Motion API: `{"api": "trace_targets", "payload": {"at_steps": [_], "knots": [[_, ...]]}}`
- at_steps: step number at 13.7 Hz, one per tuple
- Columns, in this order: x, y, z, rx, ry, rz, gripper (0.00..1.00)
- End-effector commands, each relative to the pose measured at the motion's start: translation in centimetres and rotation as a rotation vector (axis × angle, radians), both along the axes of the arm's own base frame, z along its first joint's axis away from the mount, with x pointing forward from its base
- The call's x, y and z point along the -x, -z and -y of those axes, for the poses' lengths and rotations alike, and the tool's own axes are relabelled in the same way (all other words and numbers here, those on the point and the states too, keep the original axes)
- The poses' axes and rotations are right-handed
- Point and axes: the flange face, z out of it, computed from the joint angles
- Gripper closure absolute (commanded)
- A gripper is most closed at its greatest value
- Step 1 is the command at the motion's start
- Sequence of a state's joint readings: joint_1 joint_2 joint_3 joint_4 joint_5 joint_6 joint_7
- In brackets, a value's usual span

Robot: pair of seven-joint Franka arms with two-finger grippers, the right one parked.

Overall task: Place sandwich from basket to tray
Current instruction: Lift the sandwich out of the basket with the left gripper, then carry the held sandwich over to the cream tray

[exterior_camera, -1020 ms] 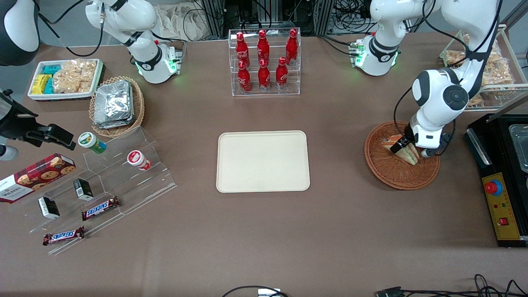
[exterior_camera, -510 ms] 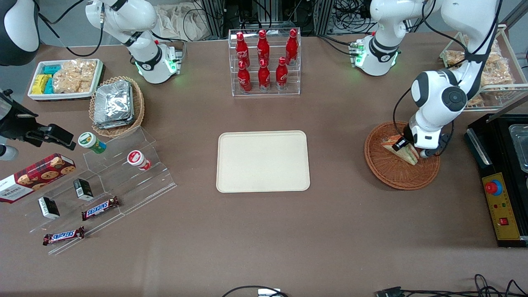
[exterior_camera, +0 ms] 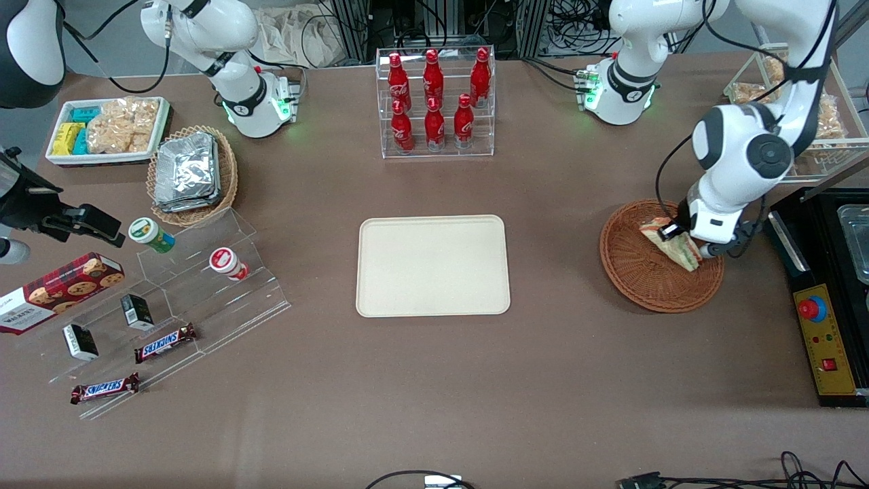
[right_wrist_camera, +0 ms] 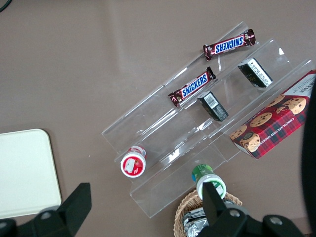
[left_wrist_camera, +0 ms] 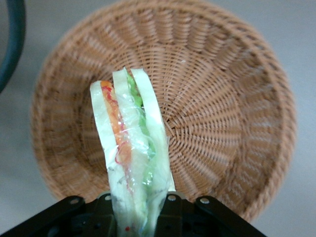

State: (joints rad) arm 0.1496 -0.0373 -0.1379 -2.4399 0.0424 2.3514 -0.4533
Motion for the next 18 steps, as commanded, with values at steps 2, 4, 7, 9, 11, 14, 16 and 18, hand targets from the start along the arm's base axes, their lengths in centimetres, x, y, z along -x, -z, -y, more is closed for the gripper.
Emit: {"api": "trace_targets", "payload": {"at_steps": [2,4,7,9,11,14,16,18], "knots": [[-3.2,-9.0,1.4,-0.015,0.18,-0.013,0.82],[-4.6,-12.2,3.1,-0.009,0.27,-0.001,0.82],[-5.4,-14.4,7.3,-0.015,0.377,0.051,0.84],[-5.6,-15.3,10.7,-0.017,0.441,0.075,0.86],[-5.9,-15.6,15.1,-0.003,0.509,0.076,0.85],[-4.6,-15.0,20.6,0.008,0.572,0.07,0.85],[-3.8,-13.9,24.0,0.026,0.629,0.053,0.85],[-3.5,-12.7,27.2,0.063,0.67,0.034,0.83]]}}
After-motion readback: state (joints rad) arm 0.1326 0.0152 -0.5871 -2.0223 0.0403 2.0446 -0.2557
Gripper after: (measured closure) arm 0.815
